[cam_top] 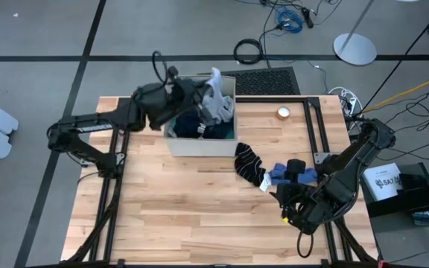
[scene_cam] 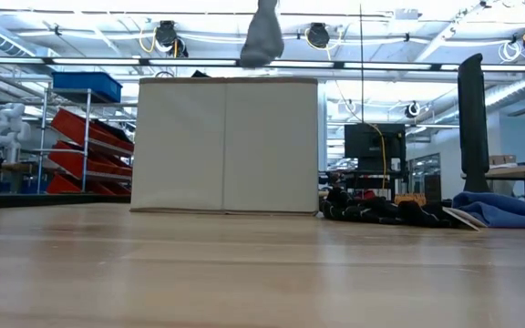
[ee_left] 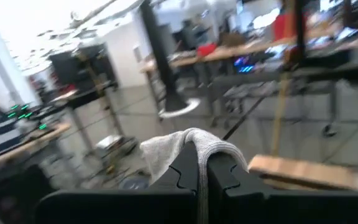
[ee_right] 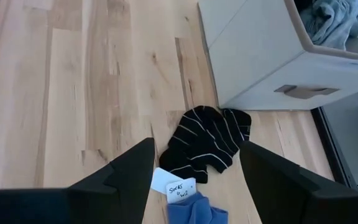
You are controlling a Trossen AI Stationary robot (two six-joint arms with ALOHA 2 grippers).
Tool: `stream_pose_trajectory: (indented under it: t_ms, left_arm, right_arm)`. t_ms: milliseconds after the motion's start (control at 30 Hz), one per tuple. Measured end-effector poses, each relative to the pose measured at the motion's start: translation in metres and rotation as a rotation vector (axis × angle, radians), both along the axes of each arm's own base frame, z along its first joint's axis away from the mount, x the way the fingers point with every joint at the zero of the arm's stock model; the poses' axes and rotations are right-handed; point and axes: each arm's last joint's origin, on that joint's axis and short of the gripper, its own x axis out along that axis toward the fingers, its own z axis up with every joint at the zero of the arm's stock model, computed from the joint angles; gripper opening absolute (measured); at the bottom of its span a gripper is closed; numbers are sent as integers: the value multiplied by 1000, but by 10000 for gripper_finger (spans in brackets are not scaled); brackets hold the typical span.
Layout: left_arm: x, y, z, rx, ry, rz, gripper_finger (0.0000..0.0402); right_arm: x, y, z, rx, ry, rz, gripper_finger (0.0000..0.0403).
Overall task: Sort clothes
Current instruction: Put the gray sock into the white laundry organizer
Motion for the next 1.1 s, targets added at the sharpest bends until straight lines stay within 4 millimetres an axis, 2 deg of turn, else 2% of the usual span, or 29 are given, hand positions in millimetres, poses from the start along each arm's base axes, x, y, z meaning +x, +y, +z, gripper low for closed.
stream_pose_trajectory:
  t_ms: [133,300,433,567,833,1000,1100]
  left_arm:
    - [-6,33,-9,-79,39,61,1]
    - [-9,73,-18,-186,-6,71,1]
    - [-3,102,-33,-215,8,94,1]
    - [14,126,-61,-307,50,86,1]
    - [57,147,-132,-409,227,68,1]
    - [71,152,-170,-479,346,41,1]
    - [75,150,-184,-509,403,34,1]
  right_arm:
    - [0,0,0,0,0,0,224]
    - [0,0,0,-3,-5,-1,224]
    - [2,-1,0,3,-14,-8,224]
    - [3,-1,1,6,-17,-9,224]
    - [2,-1,0,7,-10,-6,224]
    - [2,-1,0,8,-7,-5,224]
    - [2,0,0,13,-10,-8,224]
